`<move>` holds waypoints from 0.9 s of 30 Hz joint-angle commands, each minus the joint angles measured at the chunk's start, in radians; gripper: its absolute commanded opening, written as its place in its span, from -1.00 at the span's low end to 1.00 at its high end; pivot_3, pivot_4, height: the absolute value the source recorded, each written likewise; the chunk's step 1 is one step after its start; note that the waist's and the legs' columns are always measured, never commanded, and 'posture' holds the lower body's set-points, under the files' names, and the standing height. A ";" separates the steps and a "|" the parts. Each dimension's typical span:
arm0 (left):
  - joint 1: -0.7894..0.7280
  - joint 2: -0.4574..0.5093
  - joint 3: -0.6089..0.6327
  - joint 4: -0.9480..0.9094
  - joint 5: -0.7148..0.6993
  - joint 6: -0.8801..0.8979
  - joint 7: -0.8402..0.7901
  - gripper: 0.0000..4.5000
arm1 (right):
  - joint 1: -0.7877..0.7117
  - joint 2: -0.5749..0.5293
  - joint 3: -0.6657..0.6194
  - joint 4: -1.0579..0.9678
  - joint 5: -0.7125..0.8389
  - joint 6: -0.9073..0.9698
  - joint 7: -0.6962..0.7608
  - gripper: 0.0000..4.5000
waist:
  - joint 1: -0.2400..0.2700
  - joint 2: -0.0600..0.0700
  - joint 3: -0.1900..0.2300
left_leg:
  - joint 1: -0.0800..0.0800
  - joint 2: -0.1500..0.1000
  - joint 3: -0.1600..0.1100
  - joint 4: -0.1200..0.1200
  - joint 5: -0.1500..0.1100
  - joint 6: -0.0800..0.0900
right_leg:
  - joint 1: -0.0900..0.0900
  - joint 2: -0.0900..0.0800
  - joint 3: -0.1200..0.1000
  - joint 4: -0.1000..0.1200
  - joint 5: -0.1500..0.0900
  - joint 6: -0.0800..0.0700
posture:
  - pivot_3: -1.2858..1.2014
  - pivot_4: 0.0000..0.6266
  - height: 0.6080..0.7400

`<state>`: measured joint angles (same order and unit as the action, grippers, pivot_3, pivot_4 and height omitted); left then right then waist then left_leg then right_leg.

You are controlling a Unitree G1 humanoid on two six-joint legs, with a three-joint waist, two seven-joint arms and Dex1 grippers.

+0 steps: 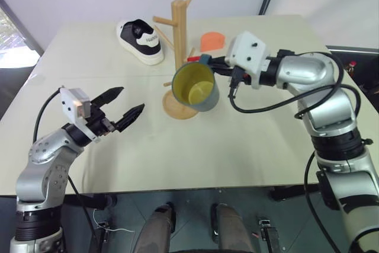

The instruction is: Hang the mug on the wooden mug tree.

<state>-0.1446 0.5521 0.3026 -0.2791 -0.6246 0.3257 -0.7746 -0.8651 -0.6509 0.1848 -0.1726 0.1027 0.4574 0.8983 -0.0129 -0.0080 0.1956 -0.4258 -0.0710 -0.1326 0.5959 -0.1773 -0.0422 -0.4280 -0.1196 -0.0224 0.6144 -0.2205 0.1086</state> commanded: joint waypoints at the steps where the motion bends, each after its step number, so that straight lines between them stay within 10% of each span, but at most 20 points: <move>1: -0.010 0.012 0.019 -0.033 -0.024 -0.002 0.000 1.00 | -0.021 -0.022 -0.035 -0.004 -0.002 0.000 0.000 -0.98 | 0.000 0.000 0.000 | 0.000 0.000 0.000 0.000 0.000 0.000 | 0.000 0.000 0.000 0.000 0.000 0.000 | 0.03 -0.52 1.00; 27: -0.019 0.008 0.012 -0.047 -0.036 -0.006 0.005 1.00 | -0.176 0.107 0.056 0.302 -0.093 -0.127 0.013 -0.98 | -0.003 0.000 0.000 | 0.000 0.000 0.000 0.000 0.000 0.000 | 0.000 0.001 0.000 0.001 0.002 0.004 | 0.03 -0.52 1.00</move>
<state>-0.1606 0.5513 0.2992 -0.2864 -0.6435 0.3264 -0.7702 -1.0080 -0.5564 0.2502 0.1368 0.0144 0.3521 0.9114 -0.0161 -0.0080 0.1957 -0.4253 -0.0711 -0.1322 0.5960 -0.1769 -0.0426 -0.4280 -0.1188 -0.0222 0.6152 -0.2182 0.1121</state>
